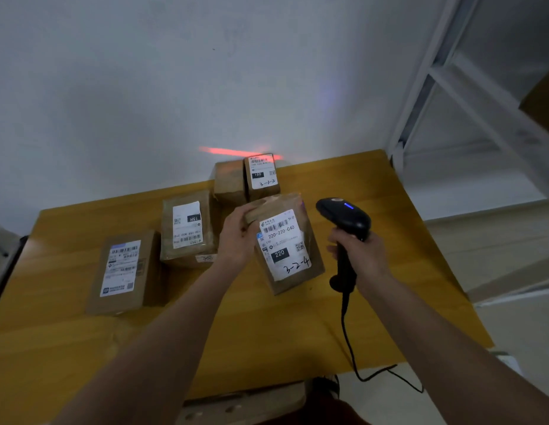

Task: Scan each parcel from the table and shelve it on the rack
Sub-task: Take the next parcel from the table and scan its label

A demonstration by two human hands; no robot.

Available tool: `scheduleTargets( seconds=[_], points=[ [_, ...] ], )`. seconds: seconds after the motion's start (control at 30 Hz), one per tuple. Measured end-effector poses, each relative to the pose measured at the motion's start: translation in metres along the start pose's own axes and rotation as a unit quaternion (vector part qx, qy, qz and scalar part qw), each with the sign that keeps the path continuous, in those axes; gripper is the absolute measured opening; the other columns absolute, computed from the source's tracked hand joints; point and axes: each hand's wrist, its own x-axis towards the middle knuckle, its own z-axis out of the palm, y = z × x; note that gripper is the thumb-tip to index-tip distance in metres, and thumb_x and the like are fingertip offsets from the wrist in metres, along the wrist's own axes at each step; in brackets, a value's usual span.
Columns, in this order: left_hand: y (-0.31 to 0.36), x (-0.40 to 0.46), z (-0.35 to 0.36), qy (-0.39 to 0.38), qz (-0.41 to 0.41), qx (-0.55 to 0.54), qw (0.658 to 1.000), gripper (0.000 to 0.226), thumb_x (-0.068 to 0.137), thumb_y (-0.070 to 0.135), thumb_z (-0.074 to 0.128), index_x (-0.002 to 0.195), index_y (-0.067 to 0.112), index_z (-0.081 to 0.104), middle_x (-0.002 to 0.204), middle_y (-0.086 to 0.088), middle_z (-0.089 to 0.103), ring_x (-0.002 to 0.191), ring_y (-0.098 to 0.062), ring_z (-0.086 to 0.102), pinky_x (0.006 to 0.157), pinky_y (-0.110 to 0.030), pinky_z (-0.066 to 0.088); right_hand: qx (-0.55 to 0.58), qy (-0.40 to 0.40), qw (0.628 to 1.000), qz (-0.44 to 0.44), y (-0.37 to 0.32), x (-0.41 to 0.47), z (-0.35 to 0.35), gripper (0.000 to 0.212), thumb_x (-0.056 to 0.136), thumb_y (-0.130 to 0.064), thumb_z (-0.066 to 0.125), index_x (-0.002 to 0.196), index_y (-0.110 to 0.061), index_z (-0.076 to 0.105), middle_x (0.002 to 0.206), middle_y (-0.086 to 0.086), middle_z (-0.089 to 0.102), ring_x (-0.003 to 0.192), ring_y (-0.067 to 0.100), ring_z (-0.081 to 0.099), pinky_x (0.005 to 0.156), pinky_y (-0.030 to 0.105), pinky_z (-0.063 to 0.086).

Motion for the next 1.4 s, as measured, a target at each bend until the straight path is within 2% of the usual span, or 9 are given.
scheduleTargets(
  seconds=[0.13, 0.33, 0.43, 0.53, 0.6, 0.77, 0.93, 1.1, 1.4],
  points=[
    [-0.016, -0.009, 0.007, -0.021, -0.008, -0.073, 0.997, 0.028, 0.089, 0.039, 0.064, 0.113, 0.030, 0.052, 0.123, -0.004, 0.054, 0.111, -0.021, 0.058, 0.090, -0.045, 0.056, 0.030, 0.031, 0.998, 0.054, 0.004, 0.028, 0.013, 0.010, 0.083, -0.017, 0.070, 0.088, -0.018, 0.062, 0.093, 0.014, 0.072, 0.083, 0.027, 0.070, 0.082, 0.040, 0.056],
    [-0.020, -0.024, 0.021, -0.070, -0.121, -0.225, 0.964, 0.081, 0.084, 0.040, 0.066, 0.150, 0.026, 0.021, 0.134, -0.002, 0.051, 0.117, -0.020, 0.057, 0.087, -0.035, 0.055, -0.004, 0.015, 0.994, 0.108, 0.014, 0.041, 0.024, 0.009, 0.084, -0.020, 0.068, 0.089, -0.015, 0.062, 0.088, 0.011, 0.070, 0.087, 0.030, 0.067, 0.086, 0.046, 0.053],
    [-0.021, -0.033, 0.027, -0.139, -0.166, -0.233, 0.948, 0.067, 0.080, 0.042, 0.064, 0.138, 0.020, 0.039, 0.123, -0.005, 0.061, 0.106, -0.017, 0.064, 0.069, -0.022, 0.054, -0.022, 0.009, 0.993, 0.113, 0.016, 0.044, 0.021, 0.006, 0.085, -0.017, 0.066, 0.086, -0.012, 0.063, 0.081, 0.009, 0.067, 0.078, 0.026, 0.065, 0.083, 0.042, 0.051],
    [-0.024, -0.039, 0.037, -0.180, -0.130, -0.212, 0.952, 0.051, 0.081, 0.004, 0.073, 0.127, 0.000, 0.049, 0.116, -0.015, 0.066, 0.095, -0.016, 0.070, 0.069, -0.022, 0.056, -0.042, -0.002, 0.994, 0.100, 0.016, 0.045, 0.018, 0.009, 0.086, -0.017, 0.064, 0.080, -0.011, 0.063, 0.078, 0.008, 0.063, 0.072, 0.022, 0.060, 0.074, 0.036, 0.047],
    [-0.021, -0.039, 0.037, -0.169, -0.126, -0.205, 0.956, 0.041, 0.081, -0.001, 0.072, 0.118, -0.004, 0.055, 0.107, -0.012, 0.070, 0.091, -0.015, 0.072, 0.069, -0.022, 0.056, -0.038, -0.009, 0.995, 0.092, 0.014, 0.043, 0.014, 0.012, 0.086, -0.018, 0.065, 0.083, -0.007, 0.065, 0.078, 0.010, 0.064, 0.073, 0.025, 0.061, 0.069, 0.034, 0.046],
    [0.007, -0.042, 0.034, -0.121, -0.125, -0.214, 0.961, 0.014, 0.085, 0.024, 0.072, 0.096, 0.026, 0.064, 0.094, 0.003, 0.075, 0.085, -0.010, 0.073, 0.065, -0.022, 0.055, 0.003, 0.007, 0.998, 0.058, 0.003, 0.023, -0.006, 0.010, 0.084, -0.018, 0.067, 0.080, -0.008, 0.066, 0.081, 0.011, 0.072, 0.077, 0.025, 0.069, 0.077, 0.041, 0.056],
    [0.040, -0.052, 0.039, -0.123, -0.131, -0.273, 0.945, 0.041, 0.067, 0.048, 0.076, 0.103, 0.031, 0.065, 0.097, 0.003, 0.076, 0.089, -0.016, 0.073, 0.080, -0.037, 0.056, 0.053, 0.038, 0.998, -0.011, -0.008, -0.017, -0.033, 0.005, 0.083, -0.010, 0.069, 0.082, -0.013, 0.065, 0.092, 0.015, 0.072, 0.088, 0.028, 0.070, 0.085, 0.044, 0.056],
    [0.059, -0.080, 0.046, -0.233, -0.118, -0.323, 0.909, 0.075, 0.055, 0.060, 0.079, 0.119, 0.023, 0.064, 0.107, -0.006, 0.074, 0.100, -0.026, 0.071, 0.094, -0.052, 0.052, 0.081, 0.091, 0.989, -0.081, -0.005, -0.074, -0.065, 0.013, 0.084, -0.005, 0.069, 0.084, -0.016, 0.063, 0.090, 0.004, 0.070, 0.085, 0.017, 0.067, 0.064, 0.023, 0.053],
    [0.100, -0.152, 0.084, -0.415, -0.076, -0.273, 0.865, 0.069, 0.063, 0.047, 0.080, 0.126, 0.024, 0.062, 0.112, -0.002, 0.073, 0.105, -0.023, 0.069, 0.101, -0.050, 0.047, 0.085, 0.234, 0.961, -0.120, 0.004, -0.164, -0.146, 0.012, 0.081, -0.004, 0.069, 0.092, -0.009, 0.068, 0.091, 0.011, 0.071, 0.083, 0.020, 0.066, 0.061, 0.023, 0.050]
  ],
)
